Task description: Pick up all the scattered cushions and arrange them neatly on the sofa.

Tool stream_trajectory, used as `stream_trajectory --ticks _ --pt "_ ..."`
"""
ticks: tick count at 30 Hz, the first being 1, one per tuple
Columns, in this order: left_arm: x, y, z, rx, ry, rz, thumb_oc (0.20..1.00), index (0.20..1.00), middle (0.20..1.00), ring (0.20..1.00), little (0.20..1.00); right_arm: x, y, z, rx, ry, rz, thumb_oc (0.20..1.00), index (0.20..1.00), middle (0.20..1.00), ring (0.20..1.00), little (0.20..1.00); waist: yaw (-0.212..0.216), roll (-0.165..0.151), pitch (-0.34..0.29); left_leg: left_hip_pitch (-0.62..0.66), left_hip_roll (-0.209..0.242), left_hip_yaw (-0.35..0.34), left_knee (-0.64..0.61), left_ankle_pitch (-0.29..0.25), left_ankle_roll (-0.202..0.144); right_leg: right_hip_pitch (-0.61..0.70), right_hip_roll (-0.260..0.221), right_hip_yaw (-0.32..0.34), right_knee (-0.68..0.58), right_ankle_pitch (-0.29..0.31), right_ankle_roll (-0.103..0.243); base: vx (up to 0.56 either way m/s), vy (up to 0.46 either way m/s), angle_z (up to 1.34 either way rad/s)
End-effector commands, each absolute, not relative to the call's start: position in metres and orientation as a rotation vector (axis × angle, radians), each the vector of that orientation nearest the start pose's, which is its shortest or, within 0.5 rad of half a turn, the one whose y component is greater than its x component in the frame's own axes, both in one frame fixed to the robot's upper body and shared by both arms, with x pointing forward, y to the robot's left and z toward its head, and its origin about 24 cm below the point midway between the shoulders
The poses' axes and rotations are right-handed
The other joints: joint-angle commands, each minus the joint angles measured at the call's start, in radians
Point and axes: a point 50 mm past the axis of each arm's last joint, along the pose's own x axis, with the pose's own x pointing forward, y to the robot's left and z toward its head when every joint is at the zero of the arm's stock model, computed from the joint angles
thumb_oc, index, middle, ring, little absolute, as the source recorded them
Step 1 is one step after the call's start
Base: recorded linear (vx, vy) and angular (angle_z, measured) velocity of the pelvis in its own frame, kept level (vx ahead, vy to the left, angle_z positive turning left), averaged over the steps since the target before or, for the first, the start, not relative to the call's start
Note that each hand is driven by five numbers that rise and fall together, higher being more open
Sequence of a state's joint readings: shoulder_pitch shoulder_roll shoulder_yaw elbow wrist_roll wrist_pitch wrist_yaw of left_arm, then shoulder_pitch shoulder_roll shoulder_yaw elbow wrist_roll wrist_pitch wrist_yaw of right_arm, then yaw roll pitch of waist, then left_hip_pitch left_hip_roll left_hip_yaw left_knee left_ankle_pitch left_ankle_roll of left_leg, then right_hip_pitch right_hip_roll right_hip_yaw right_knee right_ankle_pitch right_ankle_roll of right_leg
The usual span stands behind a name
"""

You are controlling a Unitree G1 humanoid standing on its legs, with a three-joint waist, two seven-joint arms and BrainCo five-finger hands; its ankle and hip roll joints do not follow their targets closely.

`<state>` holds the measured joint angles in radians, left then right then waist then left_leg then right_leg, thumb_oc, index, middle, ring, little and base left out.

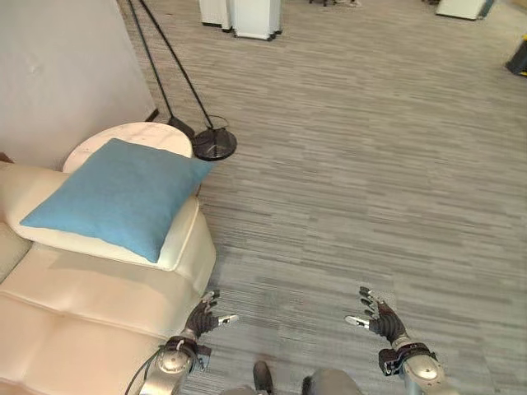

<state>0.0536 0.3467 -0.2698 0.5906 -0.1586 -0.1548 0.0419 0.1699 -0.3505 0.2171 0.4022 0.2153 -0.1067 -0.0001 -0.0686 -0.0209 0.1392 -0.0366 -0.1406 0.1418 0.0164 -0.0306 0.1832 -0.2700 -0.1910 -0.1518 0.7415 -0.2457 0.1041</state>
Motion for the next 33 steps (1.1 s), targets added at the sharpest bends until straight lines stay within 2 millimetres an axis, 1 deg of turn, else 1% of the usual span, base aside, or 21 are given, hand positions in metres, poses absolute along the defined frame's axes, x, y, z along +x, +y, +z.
stream_trajectory --ticks 1,5,6,7,9,11,12,14,15,16,17,18,19,23,24,25,27,28,29,30,33 --pt "0.189 0.221 -0.069 0.245 0.458 -0.026 1.0 1.0 1.0 1.0 1.0 0.203 -0.216 -0.05 -0.192 0.391 0.053 1.0 1.0 1.0 1.0 1.0 0.038 0.009 0.033 0.019 0.124 -0.001 0.051 -0.041 -0.146 0.096 0.013 0.007 -0.385 0.263 0.044 0.34 -0.023 0.74" --pt "0.186 0.221 -0.072 0.235 0.474 -0.014 1.0 1.0 1.0 1.0 1.0 0.204 -0.217 -0.049 -0.206 0.392 0.053 1.0 1.0 1.0 1.0 1.0 0.02 0.009 0.049 0.065 0.106 -0.041 0.045 -0.066 -0.151 0.074 0.037 0.022 -0.514 0.259 0.05 0.25 -0.044 0.83" --pt "0.184 0.221 -0.075 0.228 0.487 0.002 1.0 1.0 1.0 1.0 1.0 0.205 -0.219 -0.049 -0.216 0.39 0.052 1.0 1.0 1.0 1.0 1.0 0.004 0.006 0.055 0.101 0.086 -0.084 0.046 -0.093 -0.157 0.042 0.059 0.076 -0.626 0.291 0.07 0.38 -0.101 1.11" --pt "0.184 0.221 -0.076 0.224 0.486 0.004 1.0 1.0 1.0 1.0 1.0 0.205 -0.219 -0.048 -0.222 0.389 0.055 1.0 1.0 1.0 1.0 1.0 0.0 0.005 0.058 0.108 0.08 -0.101 0.052 -0.101 -0.161 0.034 0.06 0.095 -0.659 0.303 0.077 0.49 -0.145 0.86" --pt "0.184 0.221 -0.077 0.221 0.49 0.013 1.0 1.0 1.0 1.0 1.0 0.206 -0.22 -0.048 -0.23 0.392 0.06 1.0 1.0 1.0 1.0 1.0 -0.014 0.008 0.061 0.132 0.068 -0.144 0.062 -0.126 -0.166 0.003 0.068 0.152 -0.692 0.327 0.088 0.35 -0.133 0.67" --pt "0.183 0.221 -0.077 0.221 0.49 0.018 1.0 1.0 1.0 1.0 1.0 0.205 -0.22 -0.049 -0.235 0.399 0.062 1.0 1.0 1.0 1.0 1.0 -0.016 0.009 0.061 0.147 0.064 -0.161 0.066 -0.134 -0.169 -0.004 0.072 0.165 -0.691 0.333 0.092 0.29 -0.145 0.71" --pt "0.178 0.222 -0.081 0.219 0.51 0.019 1.0 1.0 1.0 1.0 1.0 0.201 -0.222 -0.052 -0.232 0.414 0.055 1.0 1.0 1.0 1.0 1.0 -0.008 0.004 0.05 0.171 0.053 -0.188 0.075 -0.153 -0.178 0.025 0.06 0.155 -0.667 0.338 0.086 0.41 -0.312 0.79" --pt "0.175 0.221 -0.089 0.209 0.55 0.033 1.0 1.0 1.0 1.0 1.0 0.197 -0.225 -0.054 -0.238 0.426 0.05 1.0 1.0 1.0 1.0 1.0 -0.005 0.015 0.037 0.161 0.085 -0.204 0.151 -0.085 -0.239 0.069 0.066 0.116 -0.629 0.322 0.059 0.39 -0.374 1.24" --pt "0.175 0.221 -0.09 0.205 0.555 0.04 1.0 1.0 1.0 1.0 1.0 0.197 -0.227 -0.054 -0.242 0.423 0.047 1.0 1.0 1.0 1.0 1.0 -0.006 0.008 0.033 0.126 0.098 -0.183 0.217 -0.042 -0.257 0.09 0.055 0.097 -0.64 0.319 0.052 0.24 -0.347 1.26" --pt "0.175 0.223 -0.093 0.192 0.569 0.063 1.0 1.0 1.0 1.0 1.0 0.195 -0.229 -0.052 -0.241 0.417 0.05 1.0 1.0 1.0 1.0 1.0 -0.009 -0.008 0.032 0.04 0.141 -0.113 0.383 0.028 -0.282 0.144 0.047 0.064 -0.663 0.301 0.024 0.16 -0.263 0.72" --pt "0.175 0.223 -0.093 0.192 0.569 0.063 1.0 1.0 1.0 1.0 1.0 0.195 -0.229 -0.052 -0.241 0.417 0.05 1.0 1.0 1.0 1.0 1.0 -0.009 -0.007 0.032 0.037 0.142 -0.114 0.388 0.025 -0.282 0.144 0.049 0.062 -0.664 0.302 0.023 0.18 -0.254 0.77" --pt "0.175 0.225 -0.093 0.182 0.573 0.077 1.0 1.0 1.0 1.0 1.0 0.194 -0.231 -0.052 -0.241 0.422 0.042 1.0 1.0 1.0 1.0 1.0 -0.007 -0.013 0.033 0.008 0.17 -0.067 0.431 0.038 -0.283 0.174 0.049 0.045 -0.681 0.285 0.01 0.2 -0.18 0.57" --pt "0.175 0.227 -0.096 0.166 0.587 0.102 1.0 1.0 1.0 1.0 1.0 0.192 -0.234 -0.055 -0.243 0.44 0.034 1.0 1.0 1.0 1.0 1.0 0.008 -0.02 0.033 -0.023 0.211 0.004 0.408 0.035 -0.272 0.227 0.053 0.018 -0.707 0.261 -0.003 0.28 -0.205 0.41" --pt "0.173 0.23 -0.095 0.159 0.584 0.127 1.0 1.0 1.0 1.0 1.0 0.189 -0.237 -0.057 -0.247 0.455 0.023 1.0 1.0 1.0 1.0 1.0 0.029 -0.032 0.022 -0.063 0.217 0.041 0.267 -0.008 -0.251 0.275 0.057 -0.015 -0.737 0.232 0.002 0.23 -0.053 0.2" --pt "0.173 0.233 -0.094 0.152 0.578 0.151 1.0 1.0 1.0 1.0 1.0 0.186 -0.236 -0.059 -0.237 0.465 0.013 1.0 1.0 1.0 1.0 1.0 0.038 -0.027 0.016 -0.103 0.245 0.1 0.138 0.049 -0.262 0.308 0.074 -0.05 -0.75 0.209 0.005 0.15 0.0 -0.08" --pt "0.173 0.233 -0.094 0.152 0.578 0.151 1.0 1.0 1.0 1.0 1.0 0.185 -0.236 -0.059 -0.237 0.465 0.013 1.0 1.0 1.0 1.0 1.0 0.037 -0.029 0.017 -0.096 0.242 0.1 0.129 0.054 -0.263 0.311 0.072 -0.05 -0.751 0.208 0.005 0.22 0.012 0.12" --pt "0.168 0.243 -0.094 0.127 0.584 0.22 1.0 1.0 1.0 1.0 1.0 0.183 -0.236 -0.062 -0.228 0.478 -0.004 1.0 1.0 1.0 1.0 1.0 0.048 -0.023 0.013 -0.095 0.281 0.191 0.023 0.109 -0.272 0.346 0.084 -0.089 -0.74 0.183 0.014 0.31 0.175 0.53" --pt "0.16 0.248 -0.097 0.115 0.607 0.26 1.0 1.0 1.0 1.0 1.0 0.182 -0.234 -0.064 -0.233 0.484 0.009 1.0 1.0 1.0 1.0 1.0 0.062 -0.018 -0.001 -0.082 0.257 0.158 0.031 0.097 -0.259 0.351 0.071 -0.103 -0.706 0.176 0.028 0.4 0.302 0.14" --pt "0.157 0.251 -0.098 0.114 0.613 0.273 1.0 1.0 1.0 1.0 1.0 0.181 -0.233 -0.064 -0.233 0.483 0.016 1.0 1.0 1.0 1.0 1.0 0.062 -0.021 -0.006 -0.072 0.25 0.163 0.024 0.092 -0.255 0.349 0.058 -0.109 -0.681 0.174 0.033 0.41 0.356 -0.7" --pt "0.152 0.258 -0.099 0.12 0.628 0.292 1.0 1.0 1.0 1.0 1.0 0.183 -0.229 -0.062 -0.232 0.473 0.027 1.0 1.0 1.0 1.0 1.0 0.072 -0.028 -0.017 -0.036 0.228 0.168 0.008 0.066 -0.23 0.342 0.028 -0.111 -0.626 0.184 0.054 0.3 0.305 -0.43" --pt "0.155 0.266 -0.094 0.144 0.61 0.302 1.0 1.0 1.0 1.0 1.0 0.188 -0.223 -0.058 -0.221 0.447 0.046 1.0 1.0 1.0 1.0 1.0 0.075 -0.04 -0.004 0.005 0.187 0.15 -0.011 0.042 -0.197 0.285 -0.022 -0.093 -0.482 0.257 0.095 0.17 0.233 0.29"
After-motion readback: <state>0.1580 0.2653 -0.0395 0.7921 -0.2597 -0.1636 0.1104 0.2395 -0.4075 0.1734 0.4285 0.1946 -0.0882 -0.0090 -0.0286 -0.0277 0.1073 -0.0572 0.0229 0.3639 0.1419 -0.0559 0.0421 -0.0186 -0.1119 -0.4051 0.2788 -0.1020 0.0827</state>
